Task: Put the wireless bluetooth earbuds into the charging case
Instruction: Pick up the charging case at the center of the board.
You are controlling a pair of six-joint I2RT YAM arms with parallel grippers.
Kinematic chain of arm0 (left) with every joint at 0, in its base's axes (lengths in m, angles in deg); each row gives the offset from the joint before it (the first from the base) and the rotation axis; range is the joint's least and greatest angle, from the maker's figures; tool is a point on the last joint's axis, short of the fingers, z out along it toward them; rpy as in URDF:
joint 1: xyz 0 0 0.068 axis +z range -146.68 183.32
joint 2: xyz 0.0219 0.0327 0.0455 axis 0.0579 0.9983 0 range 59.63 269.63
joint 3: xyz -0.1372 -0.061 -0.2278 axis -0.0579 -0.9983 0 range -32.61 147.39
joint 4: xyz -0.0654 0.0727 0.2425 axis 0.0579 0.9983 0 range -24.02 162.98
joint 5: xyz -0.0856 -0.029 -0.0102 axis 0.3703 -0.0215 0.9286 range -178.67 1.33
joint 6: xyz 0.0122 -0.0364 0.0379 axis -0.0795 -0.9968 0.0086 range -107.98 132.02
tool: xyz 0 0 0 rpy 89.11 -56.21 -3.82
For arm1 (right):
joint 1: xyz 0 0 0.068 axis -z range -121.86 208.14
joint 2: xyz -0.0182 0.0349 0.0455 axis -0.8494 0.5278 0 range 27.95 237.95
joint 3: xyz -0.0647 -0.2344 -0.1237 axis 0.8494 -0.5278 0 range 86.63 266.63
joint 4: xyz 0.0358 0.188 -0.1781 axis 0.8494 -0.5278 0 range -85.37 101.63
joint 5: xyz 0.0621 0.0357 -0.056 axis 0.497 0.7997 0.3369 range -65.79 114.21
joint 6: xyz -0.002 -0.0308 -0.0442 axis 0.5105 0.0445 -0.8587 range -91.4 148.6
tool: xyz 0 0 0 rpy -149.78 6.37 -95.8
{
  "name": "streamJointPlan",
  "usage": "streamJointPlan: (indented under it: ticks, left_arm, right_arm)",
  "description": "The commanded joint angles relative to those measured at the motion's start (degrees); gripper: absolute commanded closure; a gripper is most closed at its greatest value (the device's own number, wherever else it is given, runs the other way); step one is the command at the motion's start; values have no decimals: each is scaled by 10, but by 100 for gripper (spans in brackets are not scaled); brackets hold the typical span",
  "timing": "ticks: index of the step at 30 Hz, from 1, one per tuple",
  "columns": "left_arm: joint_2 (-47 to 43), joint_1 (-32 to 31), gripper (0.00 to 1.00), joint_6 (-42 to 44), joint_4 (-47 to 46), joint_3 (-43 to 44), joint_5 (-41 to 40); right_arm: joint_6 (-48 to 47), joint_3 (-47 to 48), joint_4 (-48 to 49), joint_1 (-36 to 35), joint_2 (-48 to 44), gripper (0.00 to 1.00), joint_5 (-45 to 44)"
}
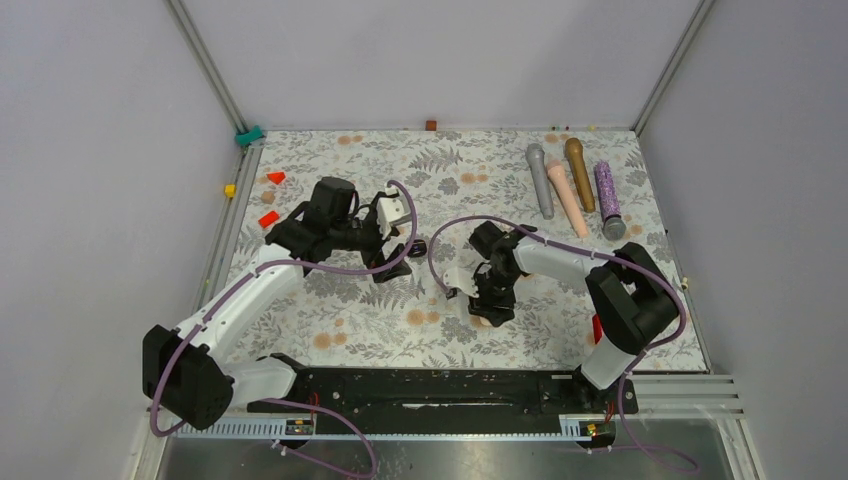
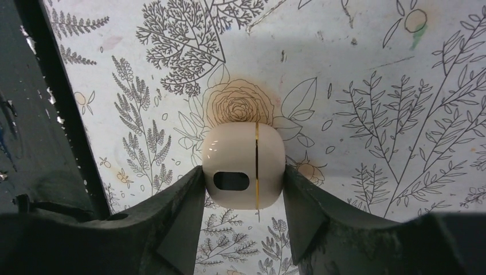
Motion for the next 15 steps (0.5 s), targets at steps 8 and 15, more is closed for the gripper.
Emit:
streamJointPlan:
  ticks: [8, 15]
  left_arm:
    - [-29, 5, 1, 0, -25, 0, 14]
    - [-16, 16, 2, -45, -59, -3, 7]
  right_arm:
    - [17, 5, 9, -14, -3, 87, -15]
    - [33, 31, -1, 3, -96, 87, 39]
